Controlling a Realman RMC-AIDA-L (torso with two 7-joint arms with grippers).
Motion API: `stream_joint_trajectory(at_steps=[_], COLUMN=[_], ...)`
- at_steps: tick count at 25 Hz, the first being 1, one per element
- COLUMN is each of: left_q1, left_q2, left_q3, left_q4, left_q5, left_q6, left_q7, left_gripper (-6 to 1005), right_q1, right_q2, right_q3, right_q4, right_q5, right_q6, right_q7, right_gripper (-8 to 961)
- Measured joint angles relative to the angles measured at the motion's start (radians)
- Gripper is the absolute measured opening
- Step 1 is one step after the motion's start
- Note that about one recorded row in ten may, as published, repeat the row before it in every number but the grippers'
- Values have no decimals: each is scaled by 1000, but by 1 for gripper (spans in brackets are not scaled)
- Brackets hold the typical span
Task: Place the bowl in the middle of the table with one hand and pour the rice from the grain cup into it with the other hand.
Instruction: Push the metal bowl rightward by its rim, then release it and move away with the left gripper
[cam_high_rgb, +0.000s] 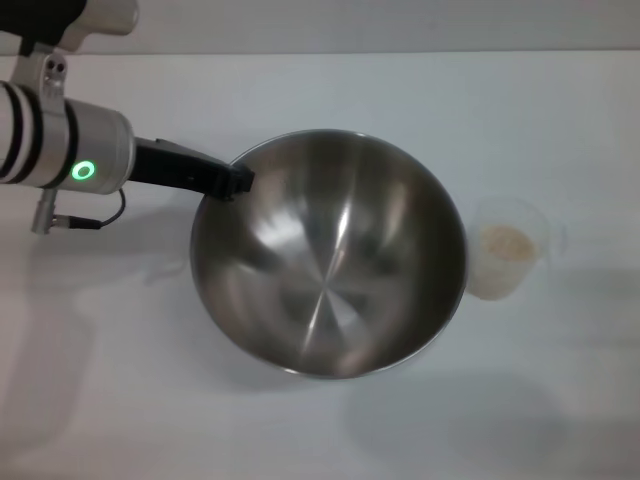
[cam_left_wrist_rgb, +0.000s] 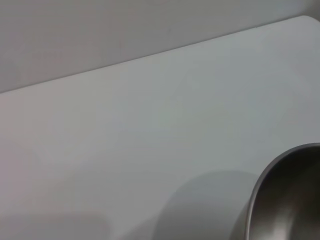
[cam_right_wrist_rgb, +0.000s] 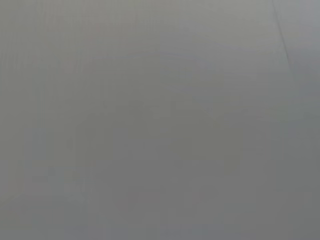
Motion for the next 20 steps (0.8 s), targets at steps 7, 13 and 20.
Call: stream_joint_trajectory(at_steps=[7, 13, 20], left_q1=[-59, -62, -63], left_q2=[-1, 2, 4], left_q3=[11, 5, 2], left_q4=[120, 151, 197], left_q5=[-27, -27, -28], left_q6=[91, 141, 171], left_q7=[25, 27, 27], left_gripper=[78, 95, 116], right_q1=[-1, 0, 7], right_q2=[0, 0, 0], right_q3=[0, 0, -1], right_q4=[-1, -1, -3], right_q5=[0, 0, 0], right_q6=[2, 6, 9], right_q7=[0, 0, 0], right_gripper=[838, 838, 838])
